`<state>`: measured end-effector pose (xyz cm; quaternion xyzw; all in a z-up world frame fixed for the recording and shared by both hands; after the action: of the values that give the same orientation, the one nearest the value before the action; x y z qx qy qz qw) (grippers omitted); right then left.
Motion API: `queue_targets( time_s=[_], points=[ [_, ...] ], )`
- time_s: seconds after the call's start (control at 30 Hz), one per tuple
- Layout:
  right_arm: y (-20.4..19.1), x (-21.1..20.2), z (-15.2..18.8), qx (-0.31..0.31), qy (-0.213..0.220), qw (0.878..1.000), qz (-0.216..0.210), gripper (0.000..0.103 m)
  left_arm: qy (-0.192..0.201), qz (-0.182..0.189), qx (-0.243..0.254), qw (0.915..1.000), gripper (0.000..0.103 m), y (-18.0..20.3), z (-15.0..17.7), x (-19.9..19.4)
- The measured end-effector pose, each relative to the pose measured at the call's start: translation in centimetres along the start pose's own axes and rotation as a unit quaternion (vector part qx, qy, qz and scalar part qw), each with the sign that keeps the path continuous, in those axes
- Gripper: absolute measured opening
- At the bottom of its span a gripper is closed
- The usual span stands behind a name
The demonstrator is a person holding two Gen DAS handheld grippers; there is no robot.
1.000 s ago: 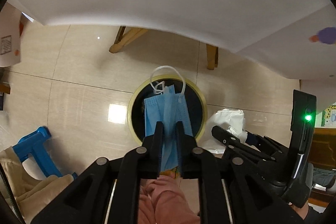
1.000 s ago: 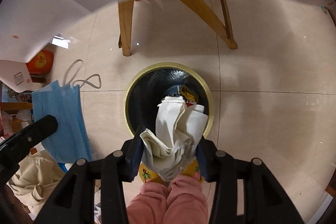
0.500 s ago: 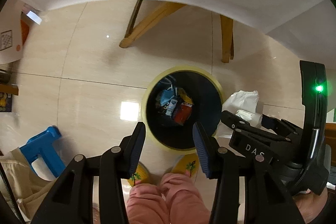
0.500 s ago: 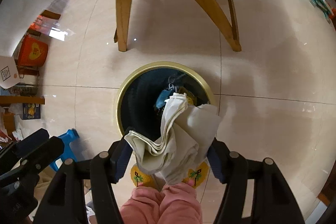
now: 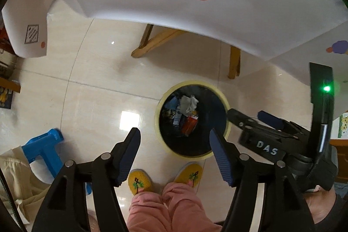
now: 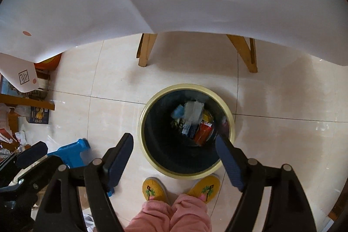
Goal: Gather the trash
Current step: 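Open both tools to drop the mask and tissue into the bin, then move both tools back up toward the trash on the table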
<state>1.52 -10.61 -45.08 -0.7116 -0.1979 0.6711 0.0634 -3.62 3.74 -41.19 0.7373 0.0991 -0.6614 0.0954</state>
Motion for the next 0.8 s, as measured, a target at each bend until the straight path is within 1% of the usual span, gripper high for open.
queue_targets(
  time_s=[0.07,0.17,0.3,0.4,0.57,0.73,0.8],
  points=[
    [0.1,0.0,0.3,0.003,-0.002,1.000,0.005,0.079,-0.006,0.001,-0.008,1.0000,0.064,-0.3,0.1,0.0],
    [-0.4,-0.7,0.6,0.003,0.002,1.000,0.011,0.079,0.000,-0.001,-0.012,0.9999,0.064,-0.9,0.0,-1.0],
    [-1.5,-3.2,0.9,0.003,0.010,1.000,0.010,0.079,0.010,0.003,-0.010,0.9999,0.064,-1.3,-0.1,-3.9],
    [-3.2,-6.1,1.4,0.002,0.016,1.000,0.007,0.079,0.021,0.010,-0.004,0.9997,0.064,-1.7,-0.2,-7.1],
    [-6.8,-11.8,2.2,-0.005,0.031,1.000,-0.004,0.079,0.049,0.020,0.014,0.9985,0.064,-2.6,-0.4,-13.3],
    [-10.6,-17.6,2.2,-0.023,0.059,0.998,0.001,0.079,0.082,0.033,0.045,0.9951,0.064,-3.0,-1.1,-19.2],
    [-11.7,-19.9,1.9,-0.028,0.077,0.997,0.001,0.079,0.095,0.039,0.055,0.9931,0.064,-2.8,-1.5,-21.5]
  ],
)
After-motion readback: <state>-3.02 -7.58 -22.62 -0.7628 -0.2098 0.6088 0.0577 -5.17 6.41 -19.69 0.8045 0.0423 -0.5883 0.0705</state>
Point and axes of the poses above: each gripper's, at about its wrist camera, not at the fingertips, and x roughly the way its jaws point, y to its right, z to its underside, the point moved 7 cm from there along x, roughly the way its jaws point, and after that the axes turned 10 degrees about -z, right-handed, at the moved point
